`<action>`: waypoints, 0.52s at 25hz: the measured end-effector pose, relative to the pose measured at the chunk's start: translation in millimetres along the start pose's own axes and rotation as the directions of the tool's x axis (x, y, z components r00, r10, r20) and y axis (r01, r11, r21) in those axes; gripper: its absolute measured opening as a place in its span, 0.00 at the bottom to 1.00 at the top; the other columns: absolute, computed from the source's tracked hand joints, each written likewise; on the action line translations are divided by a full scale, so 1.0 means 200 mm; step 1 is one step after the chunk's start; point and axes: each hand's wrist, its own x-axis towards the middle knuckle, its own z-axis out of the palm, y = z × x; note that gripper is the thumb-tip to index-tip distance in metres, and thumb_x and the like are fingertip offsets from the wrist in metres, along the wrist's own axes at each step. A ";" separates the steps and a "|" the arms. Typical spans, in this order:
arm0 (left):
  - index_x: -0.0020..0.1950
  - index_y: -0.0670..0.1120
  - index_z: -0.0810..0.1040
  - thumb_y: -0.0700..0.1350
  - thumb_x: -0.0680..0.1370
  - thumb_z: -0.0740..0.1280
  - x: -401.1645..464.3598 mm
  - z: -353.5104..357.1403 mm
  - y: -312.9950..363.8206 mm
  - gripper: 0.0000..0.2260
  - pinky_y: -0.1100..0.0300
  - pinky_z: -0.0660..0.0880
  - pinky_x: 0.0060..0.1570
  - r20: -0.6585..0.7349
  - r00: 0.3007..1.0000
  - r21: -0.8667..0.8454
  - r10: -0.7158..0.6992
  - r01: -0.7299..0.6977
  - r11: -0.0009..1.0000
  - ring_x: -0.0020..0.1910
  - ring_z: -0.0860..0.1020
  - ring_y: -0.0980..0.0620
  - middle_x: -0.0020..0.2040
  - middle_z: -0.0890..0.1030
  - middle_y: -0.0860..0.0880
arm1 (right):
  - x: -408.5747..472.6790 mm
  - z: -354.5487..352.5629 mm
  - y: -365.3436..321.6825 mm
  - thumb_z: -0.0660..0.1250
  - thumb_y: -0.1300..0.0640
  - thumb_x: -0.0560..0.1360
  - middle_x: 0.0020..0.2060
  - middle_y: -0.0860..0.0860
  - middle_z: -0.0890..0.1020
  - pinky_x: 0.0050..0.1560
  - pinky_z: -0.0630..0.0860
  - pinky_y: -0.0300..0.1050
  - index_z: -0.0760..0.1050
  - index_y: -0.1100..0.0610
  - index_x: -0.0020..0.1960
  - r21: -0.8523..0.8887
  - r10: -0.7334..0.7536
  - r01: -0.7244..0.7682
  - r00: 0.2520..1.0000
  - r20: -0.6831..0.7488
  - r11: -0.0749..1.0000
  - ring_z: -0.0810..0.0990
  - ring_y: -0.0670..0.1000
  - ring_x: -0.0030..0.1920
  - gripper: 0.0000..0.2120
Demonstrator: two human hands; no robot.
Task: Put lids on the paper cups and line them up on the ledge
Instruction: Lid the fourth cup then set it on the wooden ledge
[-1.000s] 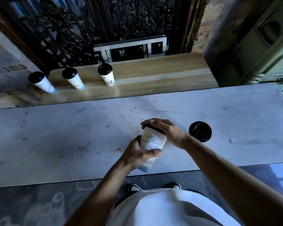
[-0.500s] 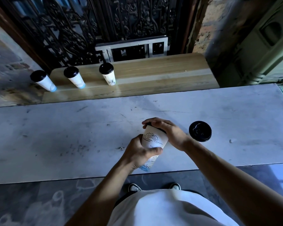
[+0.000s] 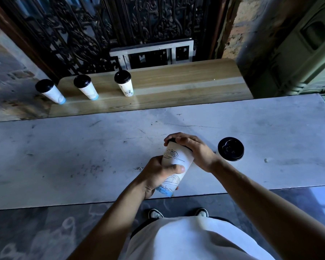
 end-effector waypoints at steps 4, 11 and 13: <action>0.51 0.38 0.81 0.50 0.63 0.77 -0.02 0.00 0.01 0.22 0.55 0.78 0.28 0.099 0.994 -0.108 -0.037 0.047 0.993 0.30 0.80 0.41 0.43 0.78 0.34 | 0.01 -0.01 -0.02 0.61 0.54 0.79 0.58 0.62 0.82 0.53 0.78 0.52 0.81 0.60 0.59 0.031 -0.019 0.019 0.999 0.027 0.999 0.82 0.57 0.53 0.16; 0.57 0.38 0.79 0.55 0.67 0.76 0.00 0.00 -0.01 0.26 0.54 0.78 0.30 0.160 0.985 -0.189 -0.071 0.101 0.977 0.32 0.80 0.41 0.46 0.80 0.37 | 0.02 0.00 0.01 0.59 0.46 0.81 0.61 0.61 0.83 0.60 0.79 0.58 0.80 0.58 0.64 0.133 0.026 -0.016 0.997 -0.073 0.991 0.83 0.59 0.58 0.22; 0.59 0.39 0.79 0.58 0.68 0.76 0.02 0.00 -0.01 0.29 0.53 0.79 0.30 0.120 0.989 -0.276 -0.085 0.115 0.954 0.33 0.82 0.42 0.44 0.81 0.39 | 0.02 0.01 0.04 0.56 0.41 0.82 0.61 0.59 0.83 0.60 0.79 0.54 0.79 0.55 0.67 0.304 0.102 -0.031 0.970 -0.223 0.952 0.83 0.56 0.57 0.25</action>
